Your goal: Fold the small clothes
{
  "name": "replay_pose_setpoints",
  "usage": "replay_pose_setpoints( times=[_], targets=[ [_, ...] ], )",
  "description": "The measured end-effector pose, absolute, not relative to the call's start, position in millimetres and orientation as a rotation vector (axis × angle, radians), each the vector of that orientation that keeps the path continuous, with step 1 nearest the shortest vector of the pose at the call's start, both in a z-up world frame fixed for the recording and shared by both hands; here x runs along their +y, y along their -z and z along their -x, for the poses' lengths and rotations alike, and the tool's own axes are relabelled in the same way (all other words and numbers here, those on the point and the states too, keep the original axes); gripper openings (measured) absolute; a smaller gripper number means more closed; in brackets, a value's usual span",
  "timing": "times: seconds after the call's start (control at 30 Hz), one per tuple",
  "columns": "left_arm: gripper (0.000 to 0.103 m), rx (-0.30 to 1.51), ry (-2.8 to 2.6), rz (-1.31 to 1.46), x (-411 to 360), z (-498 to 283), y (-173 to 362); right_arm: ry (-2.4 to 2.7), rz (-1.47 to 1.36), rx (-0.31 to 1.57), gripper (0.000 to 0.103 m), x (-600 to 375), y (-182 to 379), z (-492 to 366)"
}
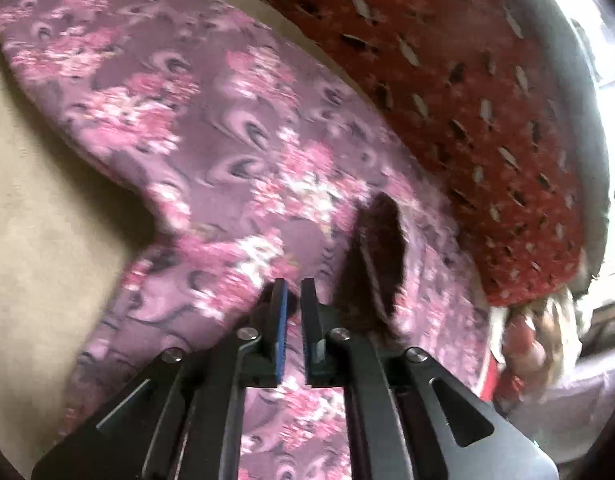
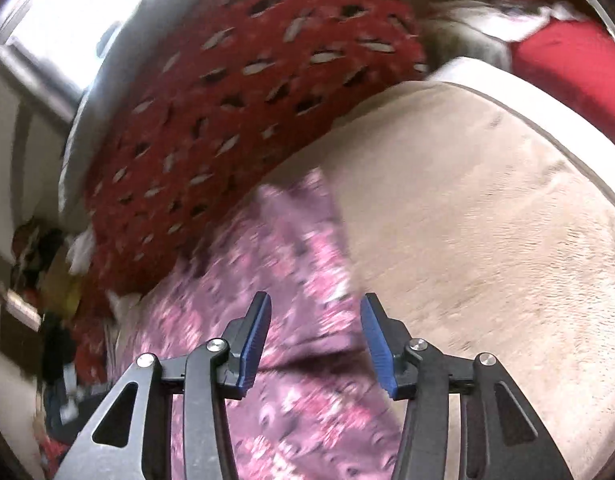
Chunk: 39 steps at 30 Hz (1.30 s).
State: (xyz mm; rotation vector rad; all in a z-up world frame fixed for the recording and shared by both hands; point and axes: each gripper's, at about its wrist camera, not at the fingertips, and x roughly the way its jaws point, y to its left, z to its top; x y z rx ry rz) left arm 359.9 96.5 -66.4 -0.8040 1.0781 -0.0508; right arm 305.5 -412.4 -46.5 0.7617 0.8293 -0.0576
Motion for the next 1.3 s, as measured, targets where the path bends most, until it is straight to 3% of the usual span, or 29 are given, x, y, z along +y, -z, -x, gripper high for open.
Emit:
replay_pose_setpoints(
  times=[0.03, 0.07, 0.1, 0.13, 0.6, 0.67, 0.7, 0.73, 0.97, 1.2, 1.23, 1.27, 1.3],
  targets=[
    [0.031, 1.077, 0.088, 0.799, 91, -358, 62, 0.071, -0.777, 0.830, 0.049, -417, 50, -304],
    [0.044, 1.066, 0.138, 0.789, 83, -361, 56, 0.076, -0.789, 0.831, 0.049, -418, 53, -304],
    [0.069, 1.047, 0.157, 0.765, 75, -362, 50, 0.079, -0.797, 0.835, 0.049, -418, 55, -303],
    [0.082, 1.035, 0.163, 0.746, 70, -361, 45, 0.080, -0.801, 0.840, 0.049, -417, 58, -302],
    [0.083, 1.060, 0.115, 0.590, 18, -367, 53, 0.060, -0.805, 0.875, 0.050, -406, 71, -295],
    [0.078, 0.997, 0.141, 0.633, 22, -371, 49, 0.056, -0.801, 0.874, 0.050, -407, 69, -293],
    [0.047, 0.974, 0.148, 0.656, 25, -373, 50, 0.059, -0.792, 0.876, 0.050, -407, 68, -293],
    [0.002, 0.965, 0.175, 0.679, 29, -376, 51, 0.063, -0.783, 0.876, 0.050, -408, 67, -292],
    [0.004, 0.828, 0.066, 0.689, 78, -368, 19, 0.097, -0.758, 0.831, 0.051, -421, 53, -296],
    [0.004, 0.972, 0.070, 0.690, 85, -373, 48, 0.058, -0.792, 0.868, 0.051, -407, 72, -328],
    [0.004, 0.987, 0.079, 0.685, 84, -373, 50, 0.022, -0.761, 0.907, 0.046, -396, 77, -338],
    [0.004, 0.991, 0.081, 0.676, 86, -370, 49, 0.006, -0.718, 0.932, 0.018, -388, 79, -343],
    [0.005, 0.994, 0.079, 0.665, 87, -371, 48, -0.018, -0.653, 0.953, 0.009, -377, 77, -349]
  ],
)
